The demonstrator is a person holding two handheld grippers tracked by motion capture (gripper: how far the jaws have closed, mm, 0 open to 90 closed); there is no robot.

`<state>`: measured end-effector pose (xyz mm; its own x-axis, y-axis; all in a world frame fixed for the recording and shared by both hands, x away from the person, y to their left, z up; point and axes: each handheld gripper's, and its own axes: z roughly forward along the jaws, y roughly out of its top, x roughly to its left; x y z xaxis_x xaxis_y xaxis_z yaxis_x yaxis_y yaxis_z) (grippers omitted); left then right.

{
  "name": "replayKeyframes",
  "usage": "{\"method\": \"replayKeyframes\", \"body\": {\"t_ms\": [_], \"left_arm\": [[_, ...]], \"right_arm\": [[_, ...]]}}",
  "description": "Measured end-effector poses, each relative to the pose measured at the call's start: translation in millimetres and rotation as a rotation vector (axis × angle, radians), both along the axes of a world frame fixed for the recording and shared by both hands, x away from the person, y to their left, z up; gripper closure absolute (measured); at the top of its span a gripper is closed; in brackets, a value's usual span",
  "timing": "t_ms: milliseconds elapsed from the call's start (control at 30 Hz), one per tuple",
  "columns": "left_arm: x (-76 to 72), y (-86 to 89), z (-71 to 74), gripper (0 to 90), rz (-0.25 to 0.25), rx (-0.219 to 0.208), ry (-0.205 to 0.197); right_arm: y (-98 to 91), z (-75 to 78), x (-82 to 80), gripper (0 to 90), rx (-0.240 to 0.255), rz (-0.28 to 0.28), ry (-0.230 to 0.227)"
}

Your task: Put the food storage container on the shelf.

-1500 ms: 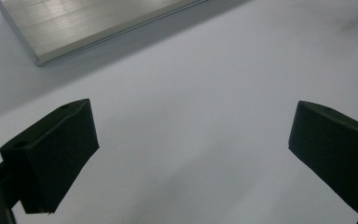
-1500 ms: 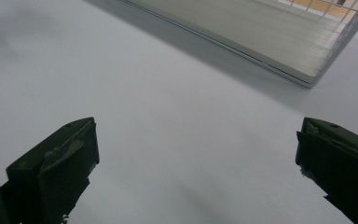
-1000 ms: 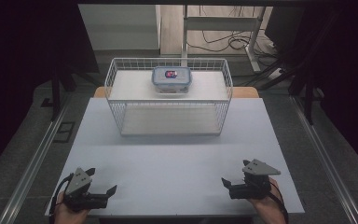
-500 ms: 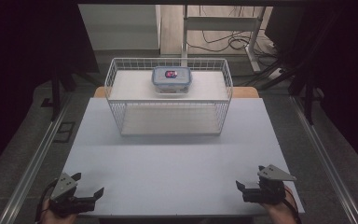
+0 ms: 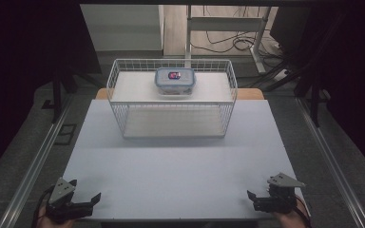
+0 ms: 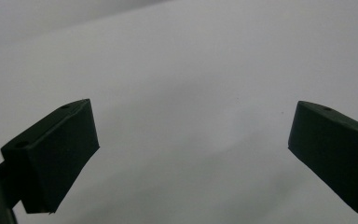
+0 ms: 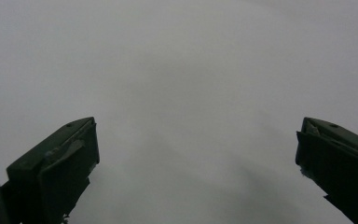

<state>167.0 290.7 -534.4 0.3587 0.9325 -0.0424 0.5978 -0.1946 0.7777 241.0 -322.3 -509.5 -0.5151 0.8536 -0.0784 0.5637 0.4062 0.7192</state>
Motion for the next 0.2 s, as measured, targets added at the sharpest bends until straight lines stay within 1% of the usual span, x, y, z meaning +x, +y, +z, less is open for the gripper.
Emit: {"method": "replayKeyframes", "body": {"t_ms": [67, 200], "left_arm": [[0.7, -0.4, -0.5, 1.2, 0.002, 0.002, 0.005], [1.8, -1.8, -0.6, 1.4, -0.006, 0.012, 0.013]], "right_arm": [[0.2, 0.1, 0.2, 0.0, 0.001, 0.0, -0.003], [0.2, -0.3, 0.6, 0.0, -0.002, 0.0, 0.007]]}}
